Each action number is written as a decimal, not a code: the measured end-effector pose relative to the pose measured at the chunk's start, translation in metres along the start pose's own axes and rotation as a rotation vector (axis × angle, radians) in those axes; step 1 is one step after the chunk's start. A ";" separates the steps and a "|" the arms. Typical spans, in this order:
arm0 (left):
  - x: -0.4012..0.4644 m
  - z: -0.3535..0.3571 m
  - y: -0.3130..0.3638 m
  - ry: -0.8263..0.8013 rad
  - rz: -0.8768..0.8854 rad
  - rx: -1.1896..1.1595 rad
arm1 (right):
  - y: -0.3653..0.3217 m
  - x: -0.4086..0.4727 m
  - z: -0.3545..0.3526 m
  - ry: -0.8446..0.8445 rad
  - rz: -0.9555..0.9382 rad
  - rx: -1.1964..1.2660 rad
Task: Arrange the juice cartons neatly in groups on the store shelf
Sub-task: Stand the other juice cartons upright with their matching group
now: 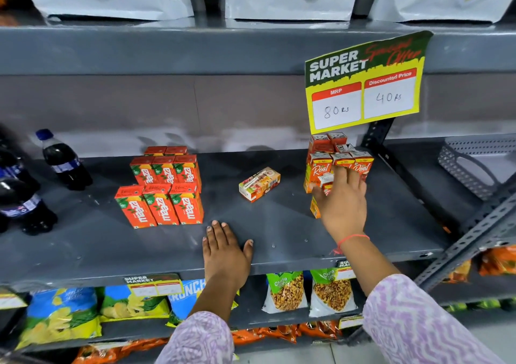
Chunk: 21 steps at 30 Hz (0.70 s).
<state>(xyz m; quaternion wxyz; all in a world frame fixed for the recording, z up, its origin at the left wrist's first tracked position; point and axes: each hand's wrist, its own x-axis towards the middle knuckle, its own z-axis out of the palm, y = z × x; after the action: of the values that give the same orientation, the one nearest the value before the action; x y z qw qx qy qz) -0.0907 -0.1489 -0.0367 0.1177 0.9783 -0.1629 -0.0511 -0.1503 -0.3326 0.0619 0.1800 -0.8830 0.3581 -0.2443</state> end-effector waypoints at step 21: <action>0.003 0.009 -0.007 0.048 0.037 0.008 | -0.083 0.049 0.121 -0.537 -0.719 -0.575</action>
<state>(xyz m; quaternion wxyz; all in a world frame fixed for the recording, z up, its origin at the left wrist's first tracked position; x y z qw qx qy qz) -0.0872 -0.1450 -0.0473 0.1187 0.9765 -0.1784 -0.0249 -0.0064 -0.2939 0.0188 -0.0788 -0.9952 0.0266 0.0522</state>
